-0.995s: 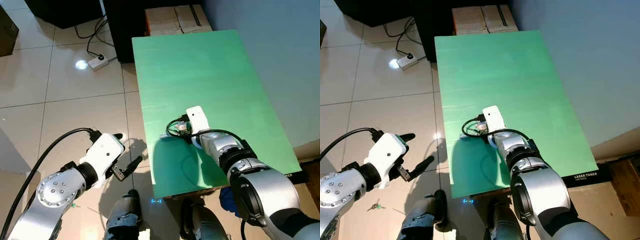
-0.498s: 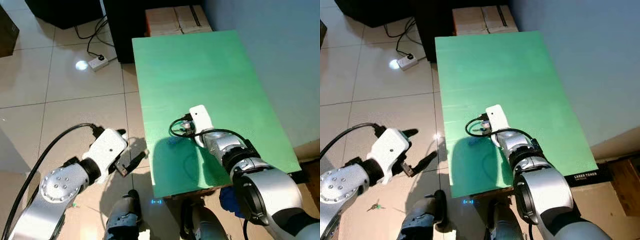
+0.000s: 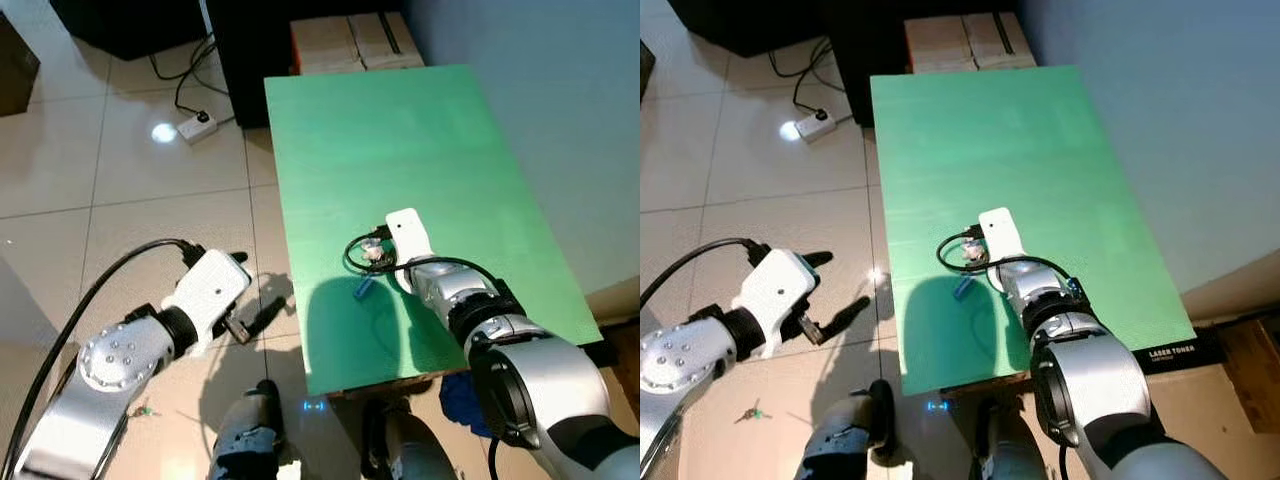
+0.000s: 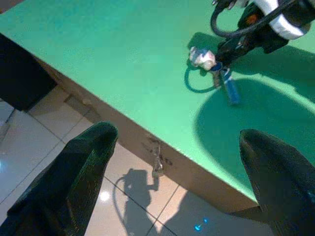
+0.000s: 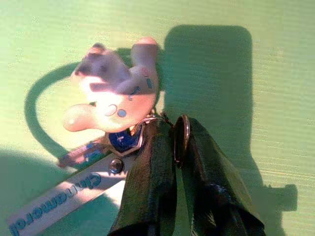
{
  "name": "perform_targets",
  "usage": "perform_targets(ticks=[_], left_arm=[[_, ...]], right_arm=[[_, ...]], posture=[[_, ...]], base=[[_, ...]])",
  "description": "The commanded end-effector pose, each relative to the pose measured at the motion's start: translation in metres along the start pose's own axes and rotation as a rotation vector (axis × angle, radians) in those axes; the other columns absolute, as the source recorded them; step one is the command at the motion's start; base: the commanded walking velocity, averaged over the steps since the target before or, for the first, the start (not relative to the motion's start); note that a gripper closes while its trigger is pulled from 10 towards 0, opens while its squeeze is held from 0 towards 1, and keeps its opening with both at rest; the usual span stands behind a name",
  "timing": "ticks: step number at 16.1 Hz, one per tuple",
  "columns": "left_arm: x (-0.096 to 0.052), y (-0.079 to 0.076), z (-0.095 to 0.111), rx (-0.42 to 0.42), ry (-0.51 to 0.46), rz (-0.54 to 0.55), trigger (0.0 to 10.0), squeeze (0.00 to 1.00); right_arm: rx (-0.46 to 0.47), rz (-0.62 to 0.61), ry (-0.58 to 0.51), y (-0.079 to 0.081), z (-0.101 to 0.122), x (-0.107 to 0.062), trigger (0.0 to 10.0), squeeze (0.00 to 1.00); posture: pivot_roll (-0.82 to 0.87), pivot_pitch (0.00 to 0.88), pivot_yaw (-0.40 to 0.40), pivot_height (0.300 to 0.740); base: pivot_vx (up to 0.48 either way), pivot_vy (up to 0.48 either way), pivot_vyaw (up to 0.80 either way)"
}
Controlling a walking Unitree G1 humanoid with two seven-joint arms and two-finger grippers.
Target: Hang keys on a hook
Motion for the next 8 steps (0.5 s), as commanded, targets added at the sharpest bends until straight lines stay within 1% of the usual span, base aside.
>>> perform_targets(ticks=[1,2,3,4,5,6,7,8], left_arm=[[0.003,0.0,0.0,-0.022,-0.016,0.016,10.0,0.0],[0.011,0.003,0.003,-0.077,-0.041,0.081,10.0,0.0],[0.014,0.004,0.004,-0.099,-0.051,0.1,10.0,0.0],[0.02,0.003,0.01,-0.142,-0.1,0.115,10.0,0.0],[0.026,0.0,0.013,-0.165,-0.133,0.109,10.0,0.0],[0.031,-0.003,0.014,-0.168,-0.142,0.104,10.0,0.0],[0.037,-0.004,0.016,-0.181,-0.162,0.11,10.0,0.0],[0.04,-0.005,0.017,-0.188,-0.171,0.114,10.0,0.0]], right_arm=[[0.042,-0.007,-0.015,-0.005,0.0,0.0,0.0,0.0],[0.082,0.002,-0.057,-0.008,0.007,-0.001,0.0,0.0],[0.095,0.006,-0.072,-0.008,0.008,-0.002,0.0,0.0],[0.137,0.014,-0.112,-0.011,0.013,-0.002,0.0,0.0],[0.194,0.02,-0.153,-0.014,0.018,-0.004,0.0,0.0],[0.217,0.012,-0.177,-0.018,0.019,-0.005,0.0,0.0],[0.236,0.005,-0.207,-0.024,0.022,-0.006,0.0,0.0],[0.246,0.003,-0.22,-0.026,0.023,-0.007,0.0,0.0]], posture=[[0.14,0.189,0.013,0.718],[0.11,0.128,0.012,0.718],[0.11,0.118,0.012,0.718],[0.09,0.07,0.011,0.718],[0.06,0.023,0.017,0.718],[0.04,0.0,0.025,0.718],[0.01,0.0,0.036,0.718],[0.01,0.0,0.036,0.718]], base=[[0.0,0.0,0.0],[0.0,0.0,0.0],[0.0,0.0,0.0],[0.0,0.0,0.0],[0.0,0.0,0.0],[0.0,0.0,0.0],[0.0,0.0,0.0],[0.0,0.0,0.0]])
Point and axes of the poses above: a point about 5 cm out from each wrist's last joint towards the gripper, its own x axis pointing out of the wrist towards the gripper, its own z axis along the axis of the wrist's last joint, y = z × x, the point moved 3 cm from there along x, pointing out of the wrist towards the gripper, and after that the axes turned 15 degrees about x, right-handed, at the moved point
